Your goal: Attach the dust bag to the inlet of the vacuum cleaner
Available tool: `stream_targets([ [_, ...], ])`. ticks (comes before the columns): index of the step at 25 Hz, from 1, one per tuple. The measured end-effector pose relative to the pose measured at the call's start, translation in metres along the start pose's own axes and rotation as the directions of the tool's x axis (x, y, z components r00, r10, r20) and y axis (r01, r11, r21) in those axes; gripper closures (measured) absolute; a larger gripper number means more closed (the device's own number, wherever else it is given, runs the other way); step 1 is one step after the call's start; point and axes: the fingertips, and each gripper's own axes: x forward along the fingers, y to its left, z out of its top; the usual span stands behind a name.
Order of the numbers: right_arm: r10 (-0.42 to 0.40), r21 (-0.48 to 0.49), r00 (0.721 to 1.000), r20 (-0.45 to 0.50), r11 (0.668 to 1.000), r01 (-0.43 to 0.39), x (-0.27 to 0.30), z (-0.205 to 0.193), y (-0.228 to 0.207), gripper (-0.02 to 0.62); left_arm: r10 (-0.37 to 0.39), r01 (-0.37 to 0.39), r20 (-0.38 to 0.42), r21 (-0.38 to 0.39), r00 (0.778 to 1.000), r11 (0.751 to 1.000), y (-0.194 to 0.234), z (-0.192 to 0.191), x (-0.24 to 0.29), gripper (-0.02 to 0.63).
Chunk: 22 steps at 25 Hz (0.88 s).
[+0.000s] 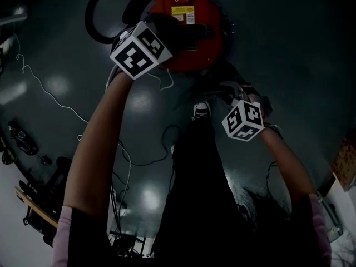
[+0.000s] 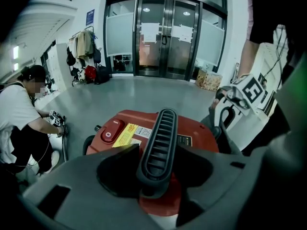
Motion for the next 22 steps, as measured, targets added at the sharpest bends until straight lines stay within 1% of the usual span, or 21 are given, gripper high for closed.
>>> stream_targets([
  [1, 0.001, 0.190, 1.000, 0.028, 0.982, -0.007, -0.001, -0.003, -0.003, 0.535, -0.003, 0.003, -0.001, -0.002, 1.000, 1.000, -0.001, 0.000, 0.001, 0.410],
  [2, -0.008, 0.355, 0.998, 0.057, 0.935, -0.013, -0.001, -0.008, -0.006, 0.535, -0.007, 0.007, 0.000, -0.004, 1.000, 1.000, -0.001, 0.001, 0.001, 0.410],
  [3, -0.025, 0.493, 0.996, 0.084, 0.870, -0.020, -0.002, -0.013, -0.009, 0.535, -0.009, 0.009, 0.001, -0.005, 1.000, 1.000, -0.001, 0.002, 0.002, 0.410],
  [4, -0.046, 0.602, 0.993, 0.104, 0.798, -0.026, -0.002, -0.018, -0.011, 0.534, -0.010, 0.010, 0.002, -0.005, 1.000, 1.000, -0.001, 0.003, 0.002, 0.410],
  [5, -0.070, 0.681, 0.991, 0.116, 0.731, -0.028, -0.002, -0.020, -0.014, 0.531, -0.010, 0.010, 0.004, -0.005, 1.000, 1.000, 0.000, 0.004, 0.001, 0.410],
  [6, -0.091, 0.724, 0.989, 0.115, 0.689, -0.020, -0.003, -0.021, -0.015, 0.529, -0.009, 0.009, 0.005, -0.005, 1.000, 1.000, 0.000, 0.005, 0.000, 0.410],
  [7, -0.105, 0.727, 0.989, 0.101, 0.686, -0.001, -0.003, -0.019, -0.015, 0.528, -0.008, 0.008, 0.005, -0.006, 1.000, 1.000, 0.000, 0.005, 0.000, 0.410],
  [8, -0.108, 0.691, 0.991, 0.079, 0.723, 0.024, -0.004, -0.017, -0.014, 0.529, -0.009, 0.009, 0.006, -0.006, 1.000, 1.000, 0.000, 0.005, -0.001, 0.410],
  [9, -0.098, 0.623, 0.994, 0.055, 0.781, 0.043, -0.005, -0.014, -0.014, 0.529, -0.011, 0.011, 0.007, -0.007, 1.000, 1.000, -0.001, 0.005, -0.001, 0.410],
  [10, -0.076, 0.546, 0.997, 0.034, 0.836, 0.045, -0.005, -0.011, -0.015, 0.528, -0.013, 0.013, 0.010, -0.009, 1.000, 1.000, -0.002, 0.006, -0.002, 0.410],
  [11, -0.042, 0.479, 0.999, 0.019, 0.877, 0.027, -0.005, -0.010, -0.016, 0.525, -0.014, 0.014, 0.011, -0.010, 1.000, 1.000, -0.003, 0.007, -0.002, 0.408],
  [12, -0.001, 0.435, 1.000, 0.010, 0.901, -0.004, -0.005, -0.009, -0.016, 0.525, -0.012, 0.012, 0.010, -0.010, 1.000, 1.000, -0.003, 0.008, -0.003, 0.407],
  [13, 0.043, 0.424, 0.999, 0.007, 0.905, -0.041, -0.003, -0.008, -0.015, 0.525, -0.009, 0.009, 0.007, -0.011, 1.000, 1.000, -0.002, 0.007, -0.003, 0.407],
  [15, 0.108, 0.444, 0.994, 0.004, 0.890, -0.098, 0.001, -0.008, -0.012, 0.525, -0.005, 0.005, -0.006, -0.013, 1.000, 1.000, -0.002, 0.002, -0.003, 0.405],
  [16, 0.119, 0.410, 0.993, -0.020, 0.907, -0.100, 0.001, -0.009, -0.011, 0.525, -0.007, 0.006, -0.013, -0.016, 1.000, 1.000, -0.003, 0.001, -0.002, 0.405],
  [18, 0.097, 0.260, 0.990, -0.099, 0.963, -0.068, -0.001, -0.012, -0.008, 0.525, -0.013, 0.013, -0.021, -0.021, 1.000, 1.000, -0.004, 0.001, 0.001, 0.405],
  [19, 0.073, 0.188, 0.988, -0.134, 0.981, -0.047, -0.001, -0.013, -0.008, 0.525, -0.014, 0.013, -0.022, -0.024, 1.000, 1.000, -0.004, 0.003, 0.001, 0.405],
  [20, 0.050, 0.136, 0.986, -0.157, 0.990, -0.029, -0.002, -0.014, -0.007, 0.515, -0.012, 0.012, -0.024, -0.026, 1.000, 1.000, -0.003, 0.004, 0.001, 0.405],
  [21, 0.031, 0.105, 0.985, -0.170, 0.994, -0.013, -0.003, -0.016, -0.007, 0.495, -0.010, 0.009, -0.026, -0.028, 1.000, 1.000, -0.002, 0.004, 0.001, 0.405],
  [22, 0.019, 0.088, 0.984, -0.177, 0.996, -0.003, -0.004, -0.017, -0.007, 0.454, -0.009, 0.008, -0.027, -0.029, 1.000, 1.000, -0.001, 0.004, 0.000, 0.405],
])
